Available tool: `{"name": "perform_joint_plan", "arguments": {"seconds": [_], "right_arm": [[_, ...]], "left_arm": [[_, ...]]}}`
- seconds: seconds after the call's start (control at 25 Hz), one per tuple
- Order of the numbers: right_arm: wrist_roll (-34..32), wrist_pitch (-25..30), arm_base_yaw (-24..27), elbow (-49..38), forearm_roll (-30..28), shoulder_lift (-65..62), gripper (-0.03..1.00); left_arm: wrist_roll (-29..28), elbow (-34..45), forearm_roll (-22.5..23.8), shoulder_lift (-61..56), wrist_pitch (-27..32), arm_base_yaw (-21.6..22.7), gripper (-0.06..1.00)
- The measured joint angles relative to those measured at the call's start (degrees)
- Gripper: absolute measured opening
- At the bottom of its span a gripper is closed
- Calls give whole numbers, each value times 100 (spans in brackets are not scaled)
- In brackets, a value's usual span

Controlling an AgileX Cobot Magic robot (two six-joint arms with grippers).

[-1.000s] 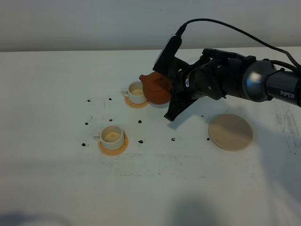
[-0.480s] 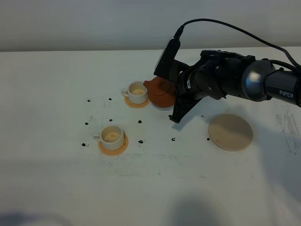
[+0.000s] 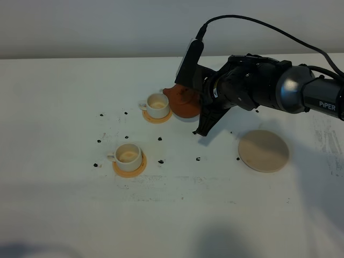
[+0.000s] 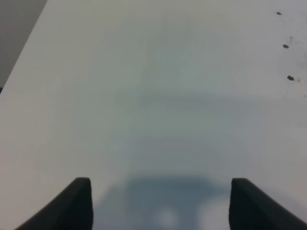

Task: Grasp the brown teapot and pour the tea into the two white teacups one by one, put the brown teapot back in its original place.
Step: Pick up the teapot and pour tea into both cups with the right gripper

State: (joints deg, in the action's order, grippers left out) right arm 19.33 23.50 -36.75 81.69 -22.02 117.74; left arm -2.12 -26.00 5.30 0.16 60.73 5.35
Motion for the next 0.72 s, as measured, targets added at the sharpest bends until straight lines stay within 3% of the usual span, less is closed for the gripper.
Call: {"name": "perform_joint_plan", "arguments": {"seconds": [0.72], "right_arm": [[0,11,0,0,-474,0,9]], "left_arm": [[0,0,0,0,0,0,57]]}}
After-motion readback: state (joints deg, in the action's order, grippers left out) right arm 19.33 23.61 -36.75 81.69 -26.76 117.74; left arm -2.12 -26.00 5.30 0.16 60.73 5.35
